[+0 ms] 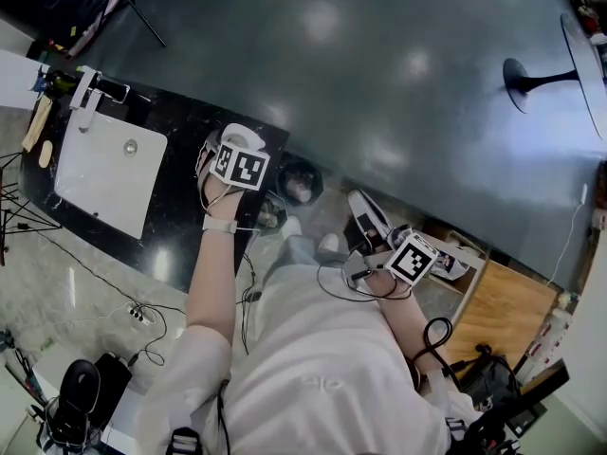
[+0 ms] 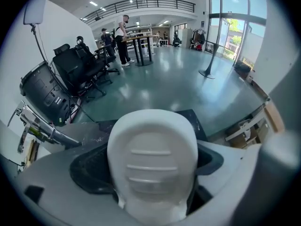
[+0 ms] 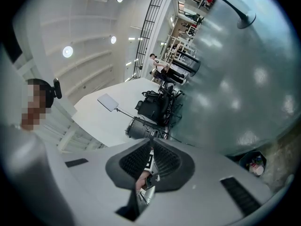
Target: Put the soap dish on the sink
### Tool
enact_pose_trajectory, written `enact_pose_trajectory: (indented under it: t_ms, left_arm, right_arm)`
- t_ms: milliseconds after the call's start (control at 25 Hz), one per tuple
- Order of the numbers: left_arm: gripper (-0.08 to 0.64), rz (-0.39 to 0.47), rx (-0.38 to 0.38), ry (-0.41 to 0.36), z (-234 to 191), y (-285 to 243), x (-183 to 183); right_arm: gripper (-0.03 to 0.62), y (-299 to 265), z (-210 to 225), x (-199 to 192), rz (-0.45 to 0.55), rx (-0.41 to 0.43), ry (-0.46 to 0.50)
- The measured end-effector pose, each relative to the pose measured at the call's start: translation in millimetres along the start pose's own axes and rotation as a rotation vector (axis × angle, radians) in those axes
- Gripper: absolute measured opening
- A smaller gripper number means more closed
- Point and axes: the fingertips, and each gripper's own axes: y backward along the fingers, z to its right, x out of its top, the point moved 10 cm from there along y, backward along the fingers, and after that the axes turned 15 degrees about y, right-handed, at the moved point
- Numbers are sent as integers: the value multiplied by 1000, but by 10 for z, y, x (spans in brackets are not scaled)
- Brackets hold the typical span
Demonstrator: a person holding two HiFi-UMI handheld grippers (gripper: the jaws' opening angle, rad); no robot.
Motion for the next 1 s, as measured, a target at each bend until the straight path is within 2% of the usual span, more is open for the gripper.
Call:
enact_pose_trajectory:
  t_ms: [320,480,560,680,800,880,1000]
  left_arm:
    - [476,5,4,-6,-14,-4,-6]
    - [479,21,15,-4,201,127,-16]
    - [488,33,23,15,175,142,-35]
    - [499,51,69,35,-15,95,-82]
    - [499,69,141,12,-7,192,-117]
    - [499,99,146,37,31,312,-114]
    - [499,155,107,97,76,527,-94]
  right_arm:
    - [35,67,-8,-27,3,11,-3]
    - [35,400,-2,87,23,26,-1]
    - [35,444,-5,94,28,28,-2]
    - [35,329,-1,45,34,30,-4]
    - [35,411,24,74,41,39,-3]
    - [35,494,43,96,48,46,-7]
    - [35,573,58,104,60,57,-19]
